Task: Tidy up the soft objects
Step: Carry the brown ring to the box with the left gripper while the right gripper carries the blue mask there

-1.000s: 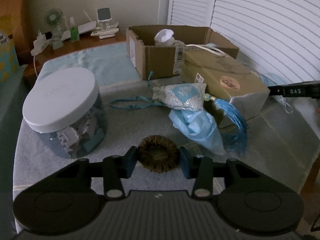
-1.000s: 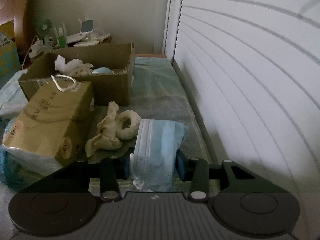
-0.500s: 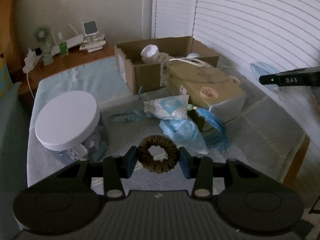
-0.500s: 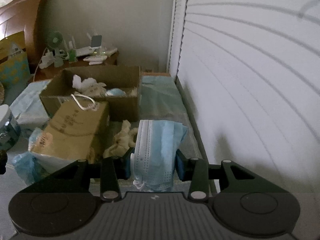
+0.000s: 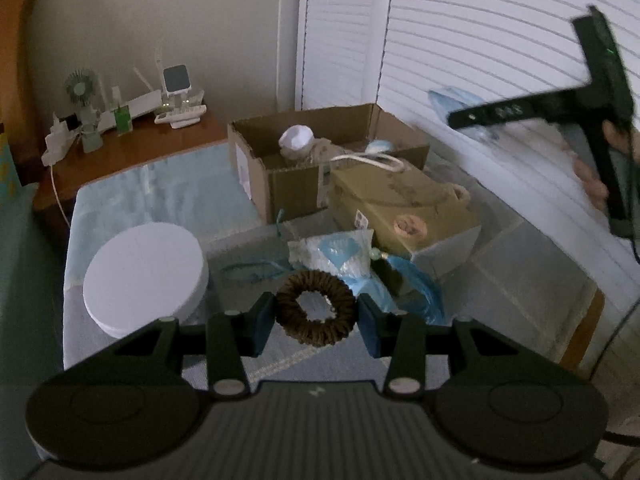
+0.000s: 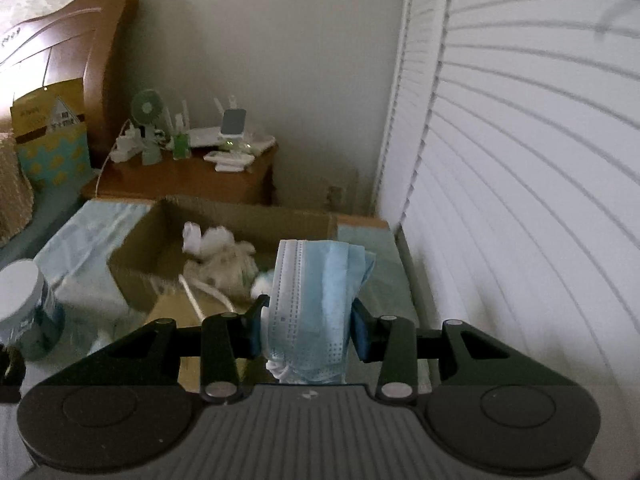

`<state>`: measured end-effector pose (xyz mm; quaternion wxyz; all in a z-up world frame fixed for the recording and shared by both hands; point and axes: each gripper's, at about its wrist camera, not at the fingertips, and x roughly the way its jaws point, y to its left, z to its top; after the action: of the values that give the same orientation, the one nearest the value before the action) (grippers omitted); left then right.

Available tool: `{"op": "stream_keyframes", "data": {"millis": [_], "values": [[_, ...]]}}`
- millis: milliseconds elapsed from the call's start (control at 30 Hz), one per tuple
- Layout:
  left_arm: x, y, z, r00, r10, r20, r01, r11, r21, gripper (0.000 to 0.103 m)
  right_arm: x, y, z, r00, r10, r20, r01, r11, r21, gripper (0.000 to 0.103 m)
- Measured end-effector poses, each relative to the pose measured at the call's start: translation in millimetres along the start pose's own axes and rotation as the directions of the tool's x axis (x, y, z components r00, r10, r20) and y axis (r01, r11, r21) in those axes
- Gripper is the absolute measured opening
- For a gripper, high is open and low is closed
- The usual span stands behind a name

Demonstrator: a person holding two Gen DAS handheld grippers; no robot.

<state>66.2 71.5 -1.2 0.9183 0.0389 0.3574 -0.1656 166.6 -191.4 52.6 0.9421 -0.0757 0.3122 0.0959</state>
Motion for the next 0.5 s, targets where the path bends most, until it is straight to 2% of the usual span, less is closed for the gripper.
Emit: {"op": "stream_keyframes", "data": {"millis": [200, 400, 467, 500], "values": [[3.7, 3.9, 8.9, 1.000, 0.000, 0.011, 0.000, 1.000, -0.008, 0.043, 39.1, 1.8, 32.9, 0.999, 0.033, 0.002, -0.033, 0.999, -0.031, 0.046], [9.8, 8.7, 19.0, 1.000, 0.009, 0.013, -0.008, 1.000, -0.019, 0.043, 81.0, 1.3, 50.8, 0.998, 0.061, -0.024, -0.062, 0.997, -0.041, 0.047], [13.1, 10.3, 22.5, 1.000, 0.009, 0.013, -0.009, 1.000, -0.026, 0.043, 93.4, 1.6, 54.9, 0.998, 0.063, -0.024, -0.064, 0.997, -0.045, 0.050], [15.2, 11.1, 24.4, 1.000, 0.008, 0.011, -0.008, 1.000, -0.030, 0.043, 97.8, 1.3, 55.6, 0.998, 0.062, -0.025, -0.064, 0.997, -0.047, 0.059]]}}
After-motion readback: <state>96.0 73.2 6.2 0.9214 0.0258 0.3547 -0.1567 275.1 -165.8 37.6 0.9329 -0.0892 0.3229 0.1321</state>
